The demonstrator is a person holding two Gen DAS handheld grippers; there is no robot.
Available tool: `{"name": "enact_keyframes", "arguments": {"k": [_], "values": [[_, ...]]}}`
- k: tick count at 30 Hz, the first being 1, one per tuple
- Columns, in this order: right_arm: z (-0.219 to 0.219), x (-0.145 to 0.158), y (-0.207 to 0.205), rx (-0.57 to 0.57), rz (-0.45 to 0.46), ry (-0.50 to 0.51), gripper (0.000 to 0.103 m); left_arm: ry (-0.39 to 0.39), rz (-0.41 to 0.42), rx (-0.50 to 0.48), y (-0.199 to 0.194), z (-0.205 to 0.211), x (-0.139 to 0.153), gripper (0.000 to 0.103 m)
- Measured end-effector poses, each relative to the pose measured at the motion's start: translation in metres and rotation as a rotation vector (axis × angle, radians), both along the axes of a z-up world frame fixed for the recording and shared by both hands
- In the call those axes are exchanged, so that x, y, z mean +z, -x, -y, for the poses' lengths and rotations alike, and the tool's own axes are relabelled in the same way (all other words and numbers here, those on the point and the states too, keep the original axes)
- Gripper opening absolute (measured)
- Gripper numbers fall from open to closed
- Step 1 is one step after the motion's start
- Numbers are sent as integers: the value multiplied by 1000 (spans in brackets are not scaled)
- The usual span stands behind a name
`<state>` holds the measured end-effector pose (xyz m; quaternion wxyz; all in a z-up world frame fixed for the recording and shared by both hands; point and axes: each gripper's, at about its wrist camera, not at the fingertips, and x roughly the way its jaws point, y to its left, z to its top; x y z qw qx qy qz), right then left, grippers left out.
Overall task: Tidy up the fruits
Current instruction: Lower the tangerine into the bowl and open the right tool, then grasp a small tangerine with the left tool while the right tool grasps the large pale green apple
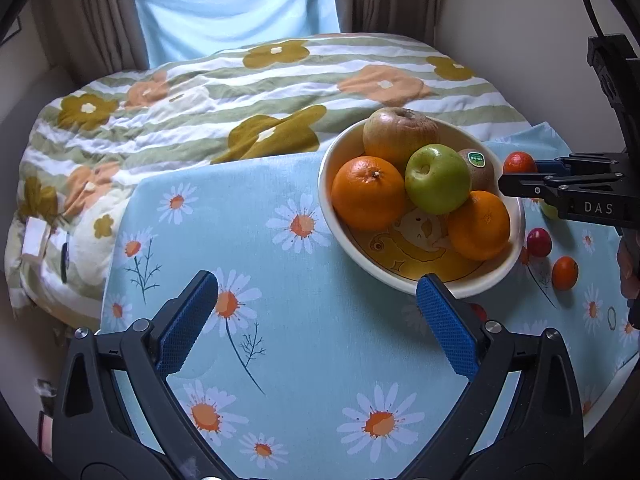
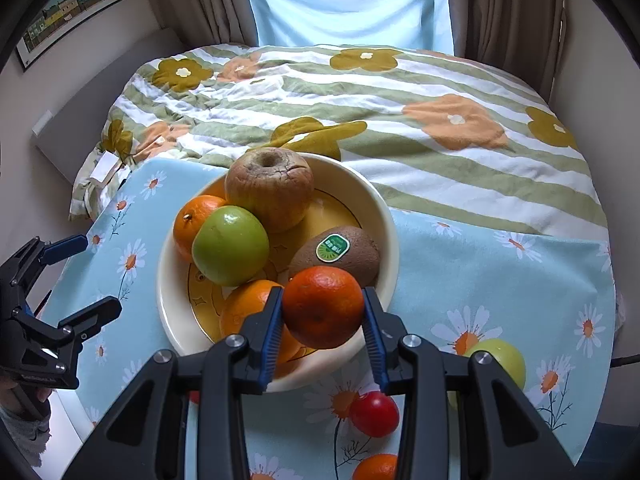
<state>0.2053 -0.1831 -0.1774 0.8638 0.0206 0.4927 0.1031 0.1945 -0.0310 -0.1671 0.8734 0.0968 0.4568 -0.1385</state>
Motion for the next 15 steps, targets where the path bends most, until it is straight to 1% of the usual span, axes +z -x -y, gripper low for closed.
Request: {"name": "enact_keyframes", "arguments": {"k": [2,4,5,6,8,9,15], "values": [[0,-1,-1,3,-8,-1,35,0,-2,3,1,0,-1,103],[0,-1,1,10,-2,-9,46,-2,-3,6,3,-1,-2,103],[0,0,2,15,6,-18,63,-2,-4,7,4,-2,-1,103],[0,1,4,20,15,-29,82,-2,-4,8,5,-2,-1,103],[1,6,9,23,44,-42,99,-4,-3,9,7,-2,1,103],[1,8,11,23,60,-44,103,-6,-2,9,8,-2,2,103],[2,23,25,18,91,-20,103,-14,11,4,18,-2,13,103]]}}
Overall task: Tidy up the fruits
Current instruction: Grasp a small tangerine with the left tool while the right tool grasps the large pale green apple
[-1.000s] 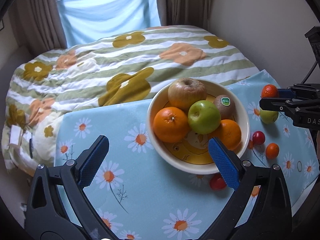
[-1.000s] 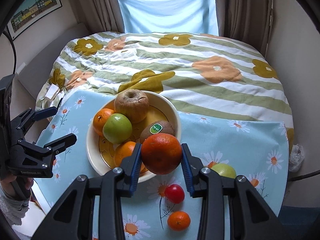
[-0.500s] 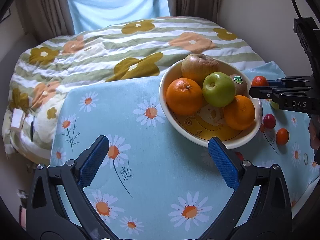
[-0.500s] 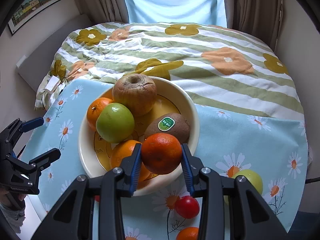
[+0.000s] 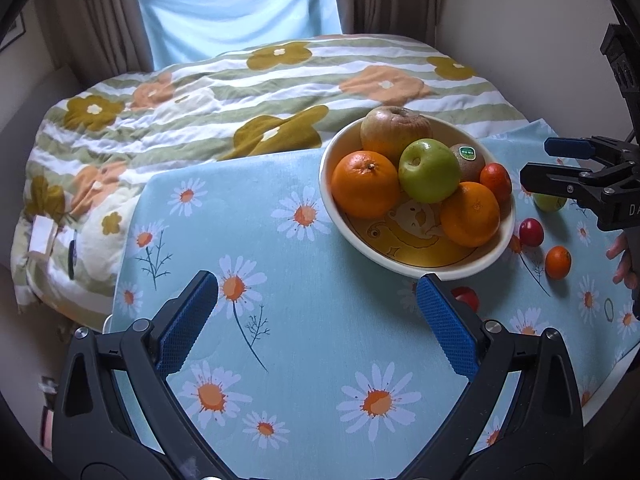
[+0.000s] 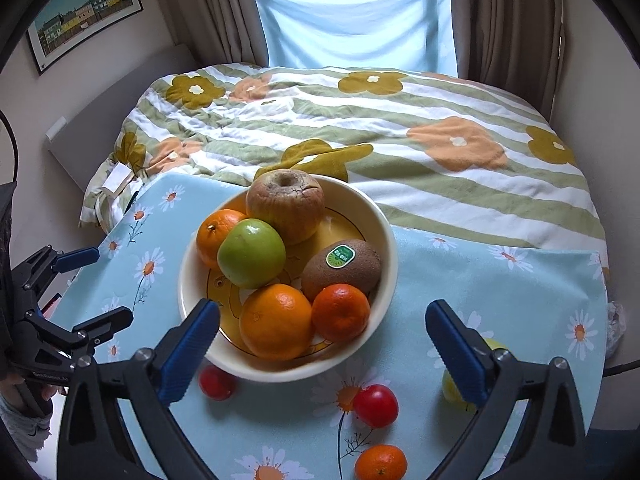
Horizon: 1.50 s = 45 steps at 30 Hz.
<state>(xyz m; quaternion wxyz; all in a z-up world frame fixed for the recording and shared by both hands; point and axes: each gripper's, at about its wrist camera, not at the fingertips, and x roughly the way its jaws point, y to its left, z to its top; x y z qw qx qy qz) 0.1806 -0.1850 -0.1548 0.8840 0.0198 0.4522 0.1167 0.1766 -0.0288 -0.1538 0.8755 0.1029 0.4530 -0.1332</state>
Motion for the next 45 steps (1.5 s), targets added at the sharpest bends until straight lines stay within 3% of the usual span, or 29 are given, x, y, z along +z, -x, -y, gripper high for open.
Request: {"name": "enact_keyframes", "arguments": {"k": [16,23,27,33,38,45], "values": [[25,96,67,-49,88,59,103,34,83,-24,31,6,83,103],[56,117,82,-106,95,73,103,34,101,-60,37,27,101,103],[76,117,83,-117,98,116,103,37,93,-58,45,45,100,103],[104,101,78,-31,78,143,103,33,64,-31,59,82,83,103],[124,74,68,73,41,153,103,40,33,-31,70,118,58,103],[142,30,49,224,7,124,103,52,-12,-110,83,169,15,103]]}}
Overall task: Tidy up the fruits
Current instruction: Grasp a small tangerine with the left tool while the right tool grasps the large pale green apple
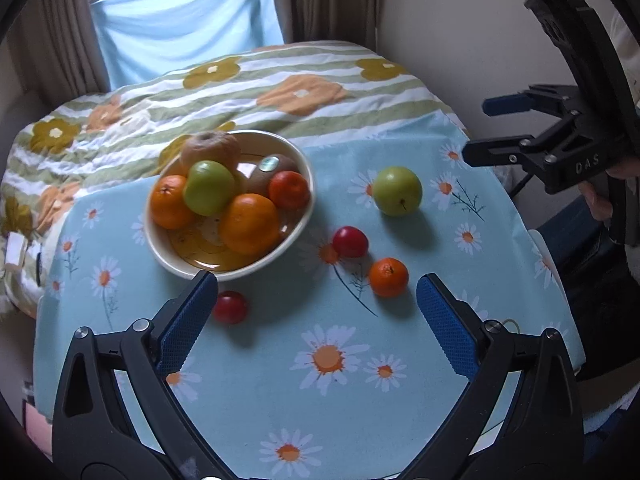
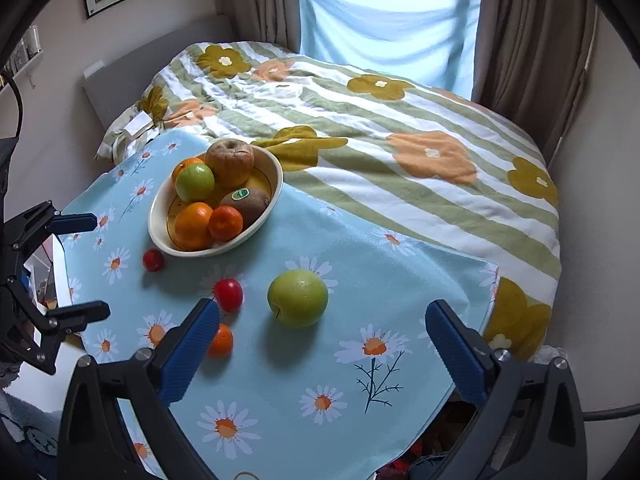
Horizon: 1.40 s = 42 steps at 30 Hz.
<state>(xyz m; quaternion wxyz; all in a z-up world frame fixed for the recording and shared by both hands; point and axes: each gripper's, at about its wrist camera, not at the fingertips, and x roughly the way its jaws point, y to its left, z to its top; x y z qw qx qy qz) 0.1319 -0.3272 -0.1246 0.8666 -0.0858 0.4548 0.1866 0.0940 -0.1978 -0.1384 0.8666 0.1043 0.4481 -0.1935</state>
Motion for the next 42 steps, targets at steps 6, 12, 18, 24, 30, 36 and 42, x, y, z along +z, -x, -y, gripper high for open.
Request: {"name": "enact_keyframes", "arguments": {"k": [6,12,18,24,30,36,42], "values": [[5,-33,-18,44,-24,-10,103,-2,-54,-25,-1,27,-36,102],[-2,-59,-28,89,-60,-27,102,-1,-98,-21,-11,42,-61,93],[-4,-77,-35,126,-93,-30,99,-27,-127,-34,-20,54,-75,82],[-2,-83,-40,145,-108,-31,97,-42,-130,-54,-25,66,-79,81],[-5,-88,-41,165,-119,-15,90,-68,-153,-53,-27,72,-89,58],[-8,-91,-40,177,-131,-14,88,-41,-150,-28,-30,66,-89,42],[-13,-95,-43,185,-141,-16,80,-48,-143,-38,-28,63,-89,41]]}}
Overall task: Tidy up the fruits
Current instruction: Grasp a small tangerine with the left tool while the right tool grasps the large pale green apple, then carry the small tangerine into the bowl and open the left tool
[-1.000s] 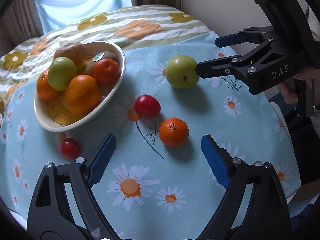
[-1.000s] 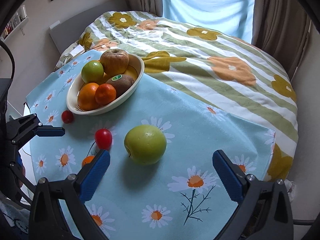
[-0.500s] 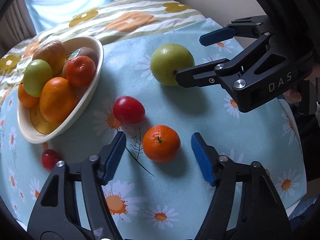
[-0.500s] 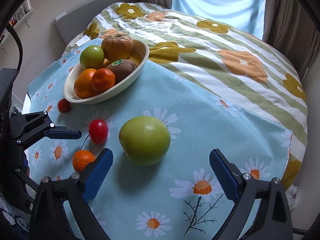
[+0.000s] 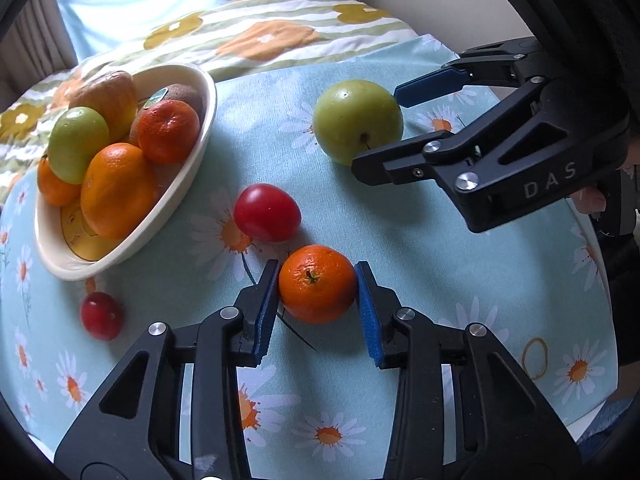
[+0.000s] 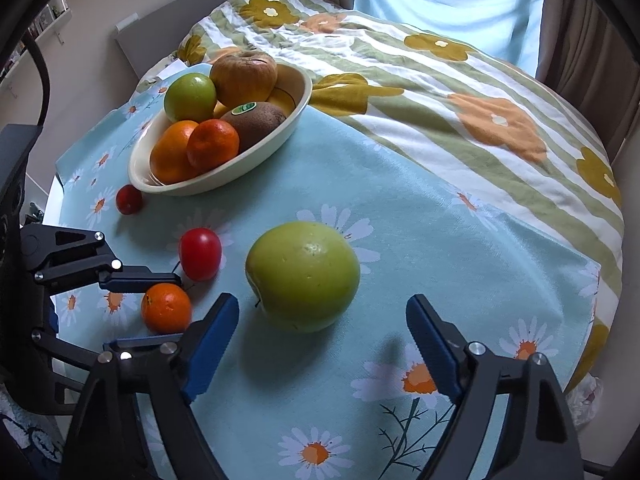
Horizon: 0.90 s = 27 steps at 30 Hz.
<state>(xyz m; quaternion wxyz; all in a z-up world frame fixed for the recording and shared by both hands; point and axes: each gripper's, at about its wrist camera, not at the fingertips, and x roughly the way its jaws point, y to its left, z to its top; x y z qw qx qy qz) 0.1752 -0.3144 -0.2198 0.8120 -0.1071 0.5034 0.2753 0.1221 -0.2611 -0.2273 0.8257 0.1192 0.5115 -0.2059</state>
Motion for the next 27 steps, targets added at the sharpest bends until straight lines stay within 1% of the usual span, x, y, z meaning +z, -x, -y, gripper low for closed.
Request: {"name": "enact_keyframes", "arguments": {"k": [2,14,16,20,23,27], "values": [[-1,-2,-1,1,-4,0,77,0,0,2,1,-1,0,41],[-14,-3,-10,16,-7,-7,70,-4,1,36,3,-8,2,41],[-16,-4,-12,16,-7,-1,67,-5,2,44,4,-10,2,41],[-18,-6,-13,20,-24,19,53,-4,2,63,4,-18,3,41],[-20,-5,-10,16,-14,40,53,-4,6,77,6,-24,6,41],[-20,-1,-5,-5,-19,36,53,-10,17,95,7,-33,14,41]]}}
